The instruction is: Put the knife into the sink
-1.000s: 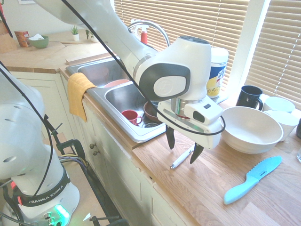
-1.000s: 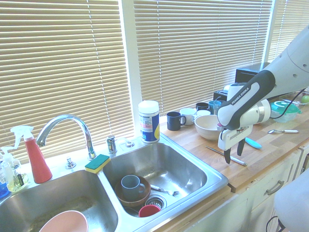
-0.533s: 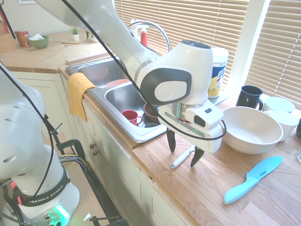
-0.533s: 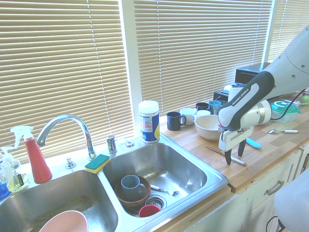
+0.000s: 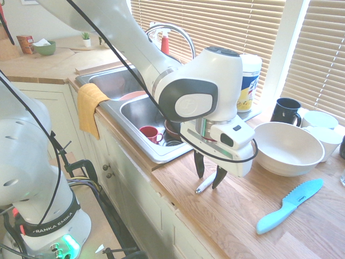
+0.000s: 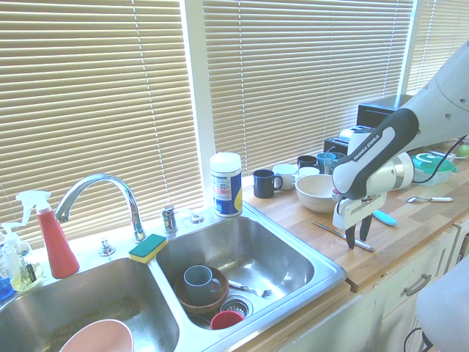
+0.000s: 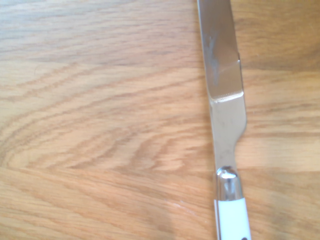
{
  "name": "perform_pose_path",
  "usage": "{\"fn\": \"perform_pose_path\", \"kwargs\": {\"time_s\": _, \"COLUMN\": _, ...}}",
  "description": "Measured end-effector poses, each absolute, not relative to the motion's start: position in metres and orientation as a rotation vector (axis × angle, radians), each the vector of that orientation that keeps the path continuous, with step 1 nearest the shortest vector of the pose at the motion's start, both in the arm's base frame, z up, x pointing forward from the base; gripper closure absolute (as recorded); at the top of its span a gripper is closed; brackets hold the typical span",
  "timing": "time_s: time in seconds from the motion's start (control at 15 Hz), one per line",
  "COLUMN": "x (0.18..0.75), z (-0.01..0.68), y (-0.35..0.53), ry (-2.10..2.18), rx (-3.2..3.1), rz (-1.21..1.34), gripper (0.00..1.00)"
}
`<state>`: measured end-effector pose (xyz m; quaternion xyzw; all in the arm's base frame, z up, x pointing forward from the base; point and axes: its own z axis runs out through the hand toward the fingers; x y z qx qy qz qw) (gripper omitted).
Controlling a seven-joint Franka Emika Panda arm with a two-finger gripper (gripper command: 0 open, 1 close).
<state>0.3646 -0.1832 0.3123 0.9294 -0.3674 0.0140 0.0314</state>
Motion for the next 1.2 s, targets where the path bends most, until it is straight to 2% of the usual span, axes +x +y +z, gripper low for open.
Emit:
{"fn": "perform_pose_path", "kwargs": {"time_s": 0.73, "x": 0.364, "z": 0.314, "y": -0.177, "ry": -1.145, "rx": 2.855, "rz": 0.051, "gripper": 1.00}}
{"fn": "perform_pose_path", "kwargs": {"time_s": 1.2, "x": 0.397, "z": 0.370, "y": -0.091, "ry": -1.142, "rx": 2.853, "rz": 0.202, "gripper": 1.00}}
